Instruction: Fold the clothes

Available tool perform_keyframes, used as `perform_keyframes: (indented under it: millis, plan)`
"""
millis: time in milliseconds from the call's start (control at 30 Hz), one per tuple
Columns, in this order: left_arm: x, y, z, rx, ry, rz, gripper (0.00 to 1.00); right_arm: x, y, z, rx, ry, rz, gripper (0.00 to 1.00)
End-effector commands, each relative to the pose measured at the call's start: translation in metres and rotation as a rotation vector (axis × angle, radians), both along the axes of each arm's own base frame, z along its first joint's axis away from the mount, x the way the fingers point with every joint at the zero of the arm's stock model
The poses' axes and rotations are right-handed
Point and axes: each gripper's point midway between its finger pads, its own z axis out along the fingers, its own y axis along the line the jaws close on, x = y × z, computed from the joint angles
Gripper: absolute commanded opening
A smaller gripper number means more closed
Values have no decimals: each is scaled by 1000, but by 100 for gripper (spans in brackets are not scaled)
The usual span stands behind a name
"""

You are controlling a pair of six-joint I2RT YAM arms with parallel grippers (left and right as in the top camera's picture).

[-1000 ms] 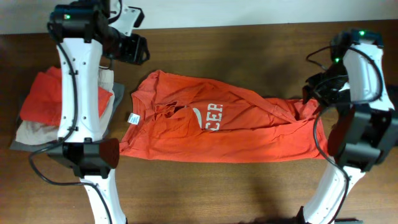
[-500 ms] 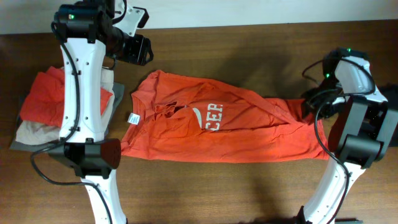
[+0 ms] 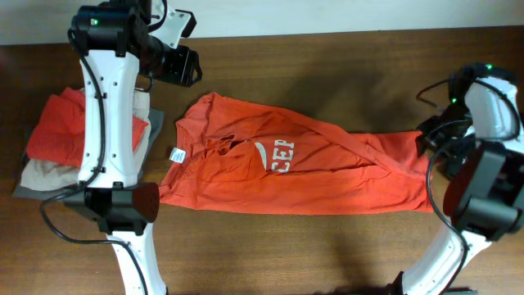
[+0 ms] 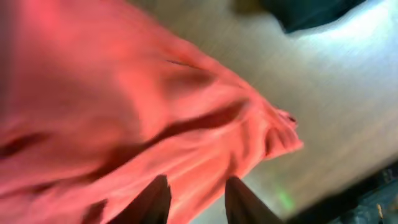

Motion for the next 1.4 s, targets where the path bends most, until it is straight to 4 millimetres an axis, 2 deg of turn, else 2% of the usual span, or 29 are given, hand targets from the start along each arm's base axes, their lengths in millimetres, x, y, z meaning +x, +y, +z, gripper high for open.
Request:
perform_keyframes:
  millis: [0, 67, 167, 267, 300, 333, 367, 467, 567, 633, 733, 833, 967, 1100, 1267, 1367]
  plan:
    - [-8, -1, 21, -6, -51, -33, 58, 15, 20, 36, 96, -186, 136, 40]
    - [-13, 0, 27, -2, -61, -39, 58, 27, 32, 55, 149, -313, 250, 39]
    - [-23, 6, 45, 21, -97, -31, 58, 43, 52, 92, 221, -529, 416, 22]
    - [-35, 9, 69, 34, -162, -41, 61, 46, 44, 137, 76, -670, 483, 25]
    - [-38, 9, 75, 32, -177, -41, 62, 43, 36, 150, 1, -688, 484, 49]
    - [-41, 8, 80, 29, -188, -42, 63, 38, 27, 163, -79, -695, 482, 100]
    - [-43, 6, 82, 21, -191, -48, 64, 32, 22, 177, -141, -706, 482, 99]
    - [-45, -8, 76, -43, -156, -87, 65, 13, 26, 224, -212, -806, 420, 99]
    - [-43, -24, 48, -73, -70, -123, 64, -10, 15, 259, -320, -858, 210, 99]
    - [-40, -36, 21, -70, -9, -146, 63, -24, 18, 271, -317, -888, 109, 99]
    - [-38, -54, -21, -59, 81, -155, 62, -34, 22, 276, -313, -896, 77, 99]
    - [-38, -70, -69, -8, 159, -176, 62, -38, 21, 269, -309, -859, 76, 99]
    - [-22, -74, -122, 248, 101, -269, 62, -35, 20, 256, -290, -806, 94, 99]
    - [-1, -81, -142, 486, -18, -336, 69, -33, 20, 243, -268, -754, 94, 99]
    - [3, -117, -163, 490, -57, -412, 70, -35, 20, 234, -253, -710, 110, 99]
    - [3, -119, -183, 512, -29, -423, 70, -37, 21, 233, -250, -703, 113, 99]
